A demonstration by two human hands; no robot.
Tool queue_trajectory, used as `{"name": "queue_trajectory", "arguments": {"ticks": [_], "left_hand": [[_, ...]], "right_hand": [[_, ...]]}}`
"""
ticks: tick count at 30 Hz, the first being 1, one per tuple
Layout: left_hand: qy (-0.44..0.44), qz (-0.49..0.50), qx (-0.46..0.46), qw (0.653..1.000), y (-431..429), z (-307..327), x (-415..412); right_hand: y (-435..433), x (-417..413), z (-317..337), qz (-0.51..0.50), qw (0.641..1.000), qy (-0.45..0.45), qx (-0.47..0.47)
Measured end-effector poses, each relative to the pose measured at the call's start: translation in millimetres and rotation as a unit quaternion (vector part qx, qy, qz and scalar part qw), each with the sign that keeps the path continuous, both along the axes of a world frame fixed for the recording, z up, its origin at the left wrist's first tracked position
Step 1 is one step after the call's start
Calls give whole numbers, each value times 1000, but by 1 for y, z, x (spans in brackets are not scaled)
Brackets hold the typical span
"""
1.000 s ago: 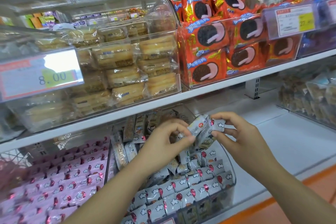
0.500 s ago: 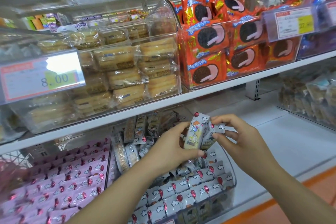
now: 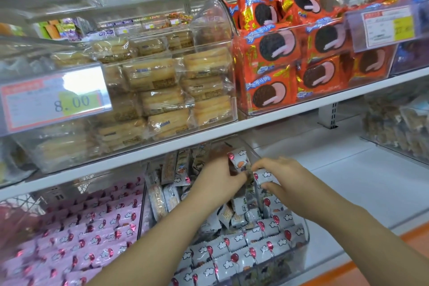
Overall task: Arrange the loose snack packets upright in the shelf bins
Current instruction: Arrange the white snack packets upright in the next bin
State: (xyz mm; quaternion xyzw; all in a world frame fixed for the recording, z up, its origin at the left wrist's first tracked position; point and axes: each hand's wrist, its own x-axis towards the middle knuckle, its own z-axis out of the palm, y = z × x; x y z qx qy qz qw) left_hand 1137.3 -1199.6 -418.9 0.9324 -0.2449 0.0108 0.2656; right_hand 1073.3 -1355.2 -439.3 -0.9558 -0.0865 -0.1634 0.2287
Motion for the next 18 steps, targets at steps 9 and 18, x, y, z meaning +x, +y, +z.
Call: {"name": "queue_trajectory", "arguments": {"ticks": [9,18], "left_hand": [[3,-123,82,989,-1,-7,10],[26,-177,155,972,-3,-4,15]], "right_hand": [[-3,-6,-7,-43,999,0,27],[-6,-4,-13,-11,1000,-10,-19]]}}
